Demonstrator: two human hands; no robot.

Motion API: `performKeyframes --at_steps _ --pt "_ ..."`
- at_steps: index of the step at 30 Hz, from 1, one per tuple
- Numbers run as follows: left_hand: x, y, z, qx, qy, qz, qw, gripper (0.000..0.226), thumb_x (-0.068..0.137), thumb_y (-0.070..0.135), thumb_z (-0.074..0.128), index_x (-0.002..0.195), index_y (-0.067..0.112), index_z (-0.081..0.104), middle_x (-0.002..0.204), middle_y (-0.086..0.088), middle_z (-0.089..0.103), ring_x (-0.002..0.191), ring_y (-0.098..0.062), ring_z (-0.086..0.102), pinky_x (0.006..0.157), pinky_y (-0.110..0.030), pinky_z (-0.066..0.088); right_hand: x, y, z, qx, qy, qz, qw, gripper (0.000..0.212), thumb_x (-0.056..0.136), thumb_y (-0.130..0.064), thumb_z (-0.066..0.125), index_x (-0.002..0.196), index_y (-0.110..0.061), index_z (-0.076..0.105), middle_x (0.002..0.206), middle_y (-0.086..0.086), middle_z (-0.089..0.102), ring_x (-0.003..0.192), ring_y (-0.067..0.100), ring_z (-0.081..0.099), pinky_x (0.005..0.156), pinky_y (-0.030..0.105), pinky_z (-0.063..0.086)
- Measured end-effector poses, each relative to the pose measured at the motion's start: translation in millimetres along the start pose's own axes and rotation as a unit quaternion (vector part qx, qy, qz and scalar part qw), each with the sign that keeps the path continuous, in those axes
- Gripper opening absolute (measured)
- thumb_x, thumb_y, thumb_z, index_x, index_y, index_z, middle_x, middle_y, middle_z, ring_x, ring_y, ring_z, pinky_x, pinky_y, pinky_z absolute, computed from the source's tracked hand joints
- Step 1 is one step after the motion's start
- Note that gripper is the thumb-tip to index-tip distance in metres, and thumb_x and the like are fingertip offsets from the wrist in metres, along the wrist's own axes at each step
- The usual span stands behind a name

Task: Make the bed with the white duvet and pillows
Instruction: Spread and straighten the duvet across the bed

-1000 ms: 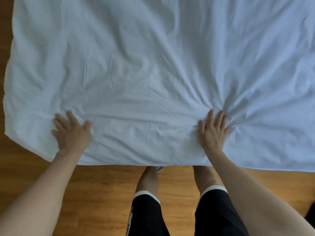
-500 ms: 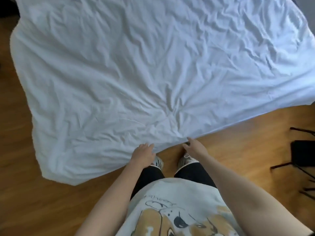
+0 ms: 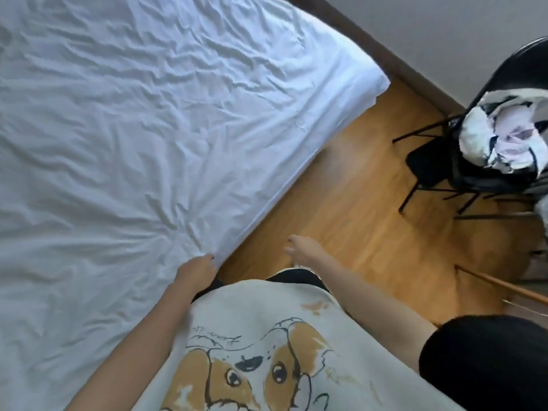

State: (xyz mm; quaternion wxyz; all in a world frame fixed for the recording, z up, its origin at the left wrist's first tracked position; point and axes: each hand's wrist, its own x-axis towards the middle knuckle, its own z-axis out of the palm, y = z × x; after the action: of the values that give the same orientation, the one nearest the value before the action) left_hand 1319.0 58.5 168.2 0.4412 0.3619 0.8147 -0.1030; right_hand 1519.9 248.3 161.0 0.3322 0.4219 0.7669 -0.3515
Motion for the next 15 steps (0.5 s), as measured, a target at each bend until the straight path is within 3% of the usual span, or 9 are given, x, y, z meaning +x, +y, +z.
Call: performKeyframes --at_steps 3,9,15 --pt "19.6 83.4 -9.4 0.005 0.004 0.015 1.0 0.037 0.099 0.031 0.038 0.131 0.017 0.051 0.128 -0.008 0.059 0.111 -0.026 0.057 0.088 -0.032 0.045 1.2 69.6 -35.5 0.013 -0.009 -0.003 1.0 0.049 0.1 -0.035 0.043 0.144 -0.012 0.04 0.141 0.008 0.05 0.125 0.028 0.05 0.097 0.036 0.043" --pt "59.4 221.9 -30.8 -0.003 -0.009 0.04 0.999 0.047 0.1 0.036 0.04 0.144 0.022 0.04 0.142 -0.003 0.05 0.125 -0.023 0.05 0.101 -0.033 0.041 20.3 173.1 -107.1 0.045 0.003 0.011 0.999 0.042 0.1 -0.032 0.04 0.134 -0.009 0.047 0.132 0.011 0.057 0.115 0.029 0.055 0.092 0.038 0.047" --pt "99.8 305.7 -67.9 0.046 -0.01 0.086 0.995 0.039 0.099 0.034 0.04 0.136 0.022 0.047 0.128 -0.002 0.059 0.109 -0.02 0.058 0.085 -0.03 0.047 43.9 220.7 -176.0 0.096 0.011 0.02 0.995 0.047 0.101 -0.034 0.04 0.143 -0.013 0.039 0.14 0.007 0.051 0.12 0.025 0.054 0.091 0.035 0.045"
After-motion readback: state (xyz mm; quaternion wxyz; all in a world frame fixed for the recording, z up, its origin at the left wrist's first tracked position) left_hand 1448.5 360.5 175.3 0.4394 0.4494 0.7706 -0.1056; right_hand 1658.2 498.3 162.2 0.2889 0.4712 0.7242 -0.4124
